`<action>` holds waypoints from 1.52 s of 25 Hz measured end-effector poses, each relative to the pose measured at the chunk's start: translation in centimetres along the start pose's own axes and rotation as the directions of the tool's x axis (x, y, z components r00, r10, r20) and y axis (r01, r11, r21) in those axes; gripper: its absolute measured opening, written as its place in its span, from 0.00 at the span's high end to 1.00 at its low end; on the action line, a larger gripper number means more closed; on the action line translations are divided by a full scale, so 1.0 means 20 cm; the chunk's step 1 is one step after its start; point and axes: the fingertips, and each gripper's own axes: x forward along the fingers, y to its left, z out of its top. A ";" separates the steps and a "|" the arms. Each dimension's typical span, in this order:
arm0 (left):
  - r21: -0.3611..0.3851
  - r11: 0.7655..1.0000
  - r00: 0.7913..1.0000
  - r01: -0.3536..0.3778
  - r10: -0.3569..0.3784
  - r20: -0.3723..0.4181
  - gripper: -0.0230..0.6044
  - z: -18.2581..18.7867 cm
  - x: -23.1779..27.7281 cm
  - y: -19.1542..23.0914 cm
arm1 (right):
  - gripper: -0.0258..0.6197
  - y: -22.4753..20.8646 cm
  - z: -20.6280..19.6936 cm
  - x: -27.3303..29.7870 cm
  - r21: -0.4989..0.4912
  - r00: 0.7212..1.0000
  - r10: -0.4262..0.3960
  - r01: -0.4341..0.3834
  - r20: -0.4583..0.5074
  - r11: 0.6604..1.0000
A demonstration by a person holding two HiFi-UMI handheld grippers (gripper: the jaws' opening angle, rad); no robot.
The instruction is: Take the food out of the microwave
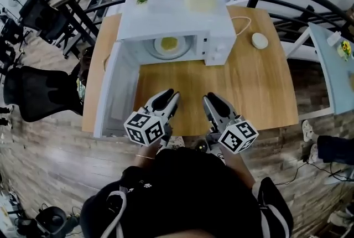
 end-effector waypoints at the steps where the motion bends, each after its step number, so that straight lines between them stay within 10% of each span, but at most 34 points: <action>1: -0.003 1.000 1.000 -0.014 0.014 0.000 0.83 0.01 0.01 0.05 | 0.83 0.00 0.00 0.04 0.005 1.000 0.002 -0.002 -0.005 1.000; 16: -0.104 0.991 0.996 -0.090 0.087 -0.031 0.77 0.13 0.31 0.62 | 0.78 -0.23 -0.06 0.63 0.246 0.993 -0.098 0.111 -0.065 0.963; 27: -0.283 0.948 0.989 -0.146 0.131 -0.071 0.73 0.01 0.40 0.92 | 0.68 -0.55 -0.23 0.89 0.392 0.928 -0.337 0.373 -0.160 0.841; 38: -0.401 0.904 0.989 -0.150 0.137 -0.063 0.72 -0.04 0.42 1.02 | 0.58 -0.75 -0.44 1.12 0.546 0.879 -0.404 0.475 -0.254 0.690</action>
